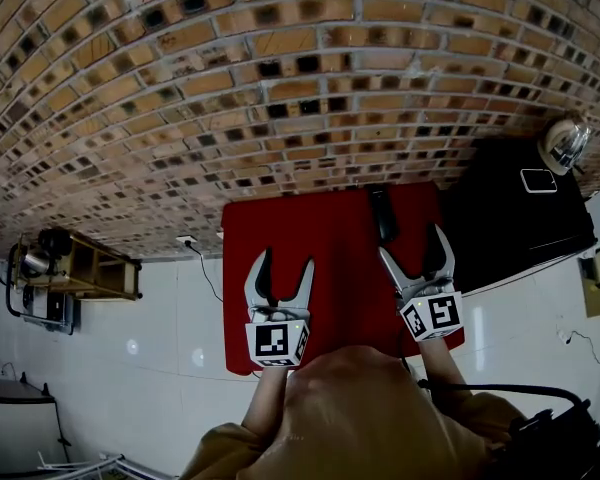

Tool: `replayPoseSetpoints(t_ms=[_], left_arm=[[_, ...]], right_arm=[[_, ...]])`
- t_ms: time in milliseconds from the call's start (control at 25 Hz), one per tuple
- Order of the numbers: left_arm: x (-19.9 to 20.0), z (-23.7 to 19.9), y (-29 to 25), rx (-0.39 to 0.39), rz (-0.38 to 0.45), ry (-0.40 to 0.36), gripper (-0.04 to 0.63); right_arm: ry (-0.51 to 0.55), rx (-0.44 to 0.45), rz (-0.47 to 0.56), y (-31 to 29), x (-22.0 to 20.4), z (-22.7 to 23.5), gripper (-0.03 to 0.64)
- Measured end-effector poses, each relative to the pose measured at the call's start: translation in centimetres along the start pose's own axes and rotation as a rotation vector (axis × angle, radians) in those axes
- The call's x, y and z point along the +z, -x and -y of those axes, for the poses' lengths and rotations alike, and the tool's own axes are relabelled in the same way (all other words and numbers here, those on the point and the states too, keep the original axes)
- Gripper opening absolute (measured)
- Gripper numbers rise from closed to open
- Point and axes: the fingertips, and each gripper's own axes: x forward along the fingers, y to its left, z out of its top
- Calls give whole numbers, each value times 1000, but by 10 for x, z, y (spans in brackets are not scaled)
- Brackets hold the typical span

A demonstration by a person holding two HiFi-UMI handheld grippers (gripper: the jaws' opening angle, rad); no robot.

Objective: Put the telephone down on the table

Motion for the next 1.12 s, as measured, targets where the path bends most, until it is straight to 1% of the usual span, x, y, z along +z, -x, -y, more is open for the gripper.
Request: replayPoseSetpoints(t_ms=[80, 120, 160, 200, 240, 280, 320, 400, 480, 600, 760, 1000, 1120], left_arm=[[1, 0, 1, 19, 4, -15, 293], [1, -3, 2, 51, 7, -30, 293], [3, -7, 5, 94, 9, -50, 309], [3, -11, 7, 131, 0, -72, 326], [2, -13, 9, 149, -26, -92, 332], [1, -13, 9, 150, -46, -107, 339], [1, -13, 7, 145, -38, -114, 351], [-1, -15, 2, 139, -9, -95, 365], [-2, -16, 0, 126, -3, -75, 365], [-6, -13, -2, 108, -16, -59, 365], [-10, -5, -7, 77, -11, -66, 365], [-22, 0, -9, 64, -31, -57, 365], [-22, 2, -12, 51, -34, -60, 365]], right_arm=[[-5, -22, -21, 6, -2, -4, 454], [-10, -32, -31, 7, -3, -5, 453], [-13, -36, -38, 8, -3, -6, 453], [-8, -34, -42, 7, -2, -7, 451], [7, -30, -44, 5, -1, -8, 451], [30, -28, -45, 3, 1, -9, 451], [56, -31, -46, 2, 3, -8, 451], [90, -48, -41, -1, 6, -6, 451], [80, -58, -24, -3, 9, -6, 451], [61, -64, -3, -4, 11, -6, 451], [45, -52, 18, -4, 7, -8, 450], [81, -58, 13, -4, 3, -7, 449], [87, -65, 7, -6, 3, -5, 449]])
